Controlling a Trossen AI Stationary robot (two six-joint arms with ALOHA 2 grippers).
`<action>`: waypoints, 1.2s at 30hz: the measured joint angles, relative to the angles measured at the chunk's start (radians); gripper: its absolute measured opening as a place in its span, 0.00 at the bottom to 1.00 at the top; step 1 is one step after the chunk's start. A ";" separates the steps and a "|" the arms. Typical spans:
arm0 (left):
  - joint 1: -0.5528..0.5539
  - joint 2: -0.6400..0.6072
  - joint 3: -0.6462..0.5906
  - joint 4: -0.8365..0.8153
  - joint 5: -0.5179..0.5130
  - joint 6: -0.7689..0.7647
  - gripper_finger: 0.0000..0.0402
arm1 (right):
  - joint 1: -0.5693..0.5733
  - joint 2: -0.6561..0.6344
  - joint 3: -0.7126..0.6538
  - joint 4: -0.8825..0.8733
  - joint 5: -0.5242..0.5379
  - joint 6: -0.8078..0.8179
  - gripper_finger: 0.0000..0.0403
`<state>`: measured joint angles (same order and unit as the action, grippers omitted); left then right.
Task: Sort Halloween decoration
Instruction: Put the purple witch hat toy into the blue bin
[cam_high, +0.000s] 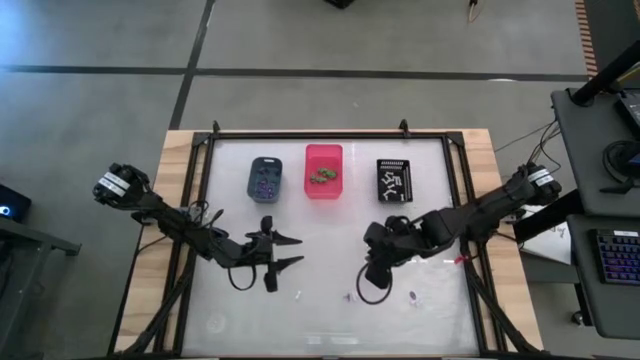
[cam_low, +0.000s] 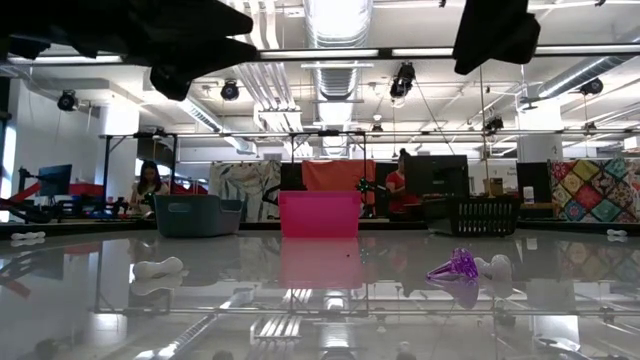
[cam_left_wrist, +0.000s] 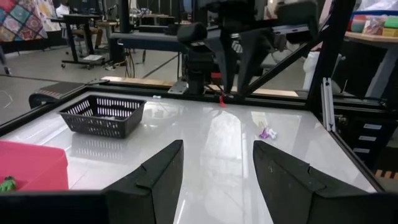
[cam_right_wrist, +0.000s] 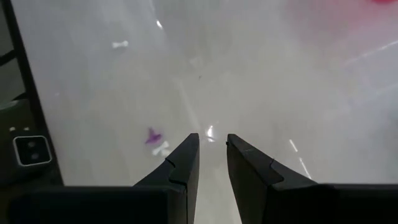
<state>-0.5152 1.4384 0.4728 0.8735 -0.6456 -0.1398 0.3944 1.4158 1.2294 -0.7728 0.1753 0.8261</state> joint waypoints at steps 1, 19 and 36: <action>0.000 0.000 0.004 -0.006 0.000 0.000 0.44 | 0.007 0.000 -0.001 0.000 0.000 0.013 0.18; 0.000 -0.170 -0.014 -0.192 0.058 0.069 0.39 | 0.110 0.076 -0.011 0.000 -0.030 0.182 0.18; 0.000 -0.487 -0.207 -0.136 0.079 0.129 0.35 | 0.136 0.230 -0.013 -0.069 -0.402 0.502 0.18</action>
<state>-0.5150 0.9518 0.2658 0.7377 -0.5670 -0.0113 0.5302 1.6454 1.2163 -0.8419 -0.2262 1.3283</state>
